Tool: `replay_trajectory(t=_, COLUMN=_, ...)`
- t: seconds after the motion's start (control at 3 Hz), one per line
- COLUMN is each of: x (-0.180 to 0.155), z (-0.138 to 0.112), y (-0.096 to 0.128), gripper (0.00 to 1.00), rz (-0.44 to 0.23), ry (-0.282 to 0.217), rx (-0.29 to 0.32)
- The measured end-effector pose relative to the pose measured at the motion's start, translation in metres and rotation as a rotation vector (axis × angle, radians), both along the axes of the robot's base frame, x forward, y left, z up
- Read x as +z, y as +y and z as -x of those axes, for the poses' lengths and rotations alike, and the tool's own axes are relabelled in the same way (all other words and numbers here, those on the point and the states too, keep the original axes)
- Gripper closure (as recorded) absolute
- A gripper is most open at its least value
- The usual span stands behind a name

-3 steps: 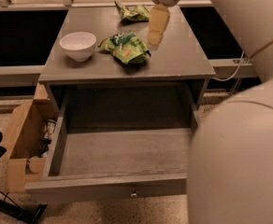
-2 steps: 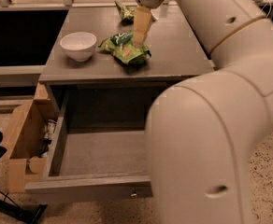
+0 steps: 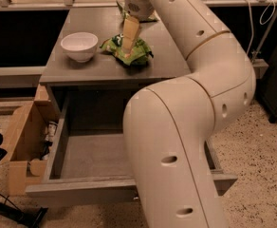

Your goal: Place green rice chip bag into top drawer

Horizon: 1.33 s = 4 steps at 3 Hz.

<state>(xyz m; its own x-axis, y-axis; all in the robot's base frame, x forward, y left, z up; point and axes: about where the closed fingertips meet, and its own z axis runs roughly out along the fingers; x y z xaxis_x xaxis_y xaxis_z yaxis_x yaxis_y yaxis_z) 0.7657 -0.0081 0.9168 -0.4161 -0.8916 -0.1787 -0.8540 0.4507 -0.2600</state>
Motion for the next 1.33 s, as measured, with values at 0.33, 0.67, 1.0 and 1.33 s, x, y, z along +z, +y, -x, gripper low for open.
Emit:
replay_trajectory(t=0.33, x=-0.022, z=-0.011, y=0.005, gripper=0.00, rz=-0.040, ry=0.027, rx=-0.048)
replay_trajectory(t=0.67, x=-0.046, z=-0.014, y=0.008, gripper=0.23, rz=-0.108, ry=0.080, rx=-0.099)
replay_trajectory(t=1.0, x=-0.058, z=-0.013, y=0.011, gripper=0.46, rz=-0.149, ry=0.111, rx=-0.107)
replay_trajectory(t=1.33, x=-0.063, z=-0.011, y=0.013, gripper=0.69, rz=-0.195, ry=0.129, rx=-0.102)
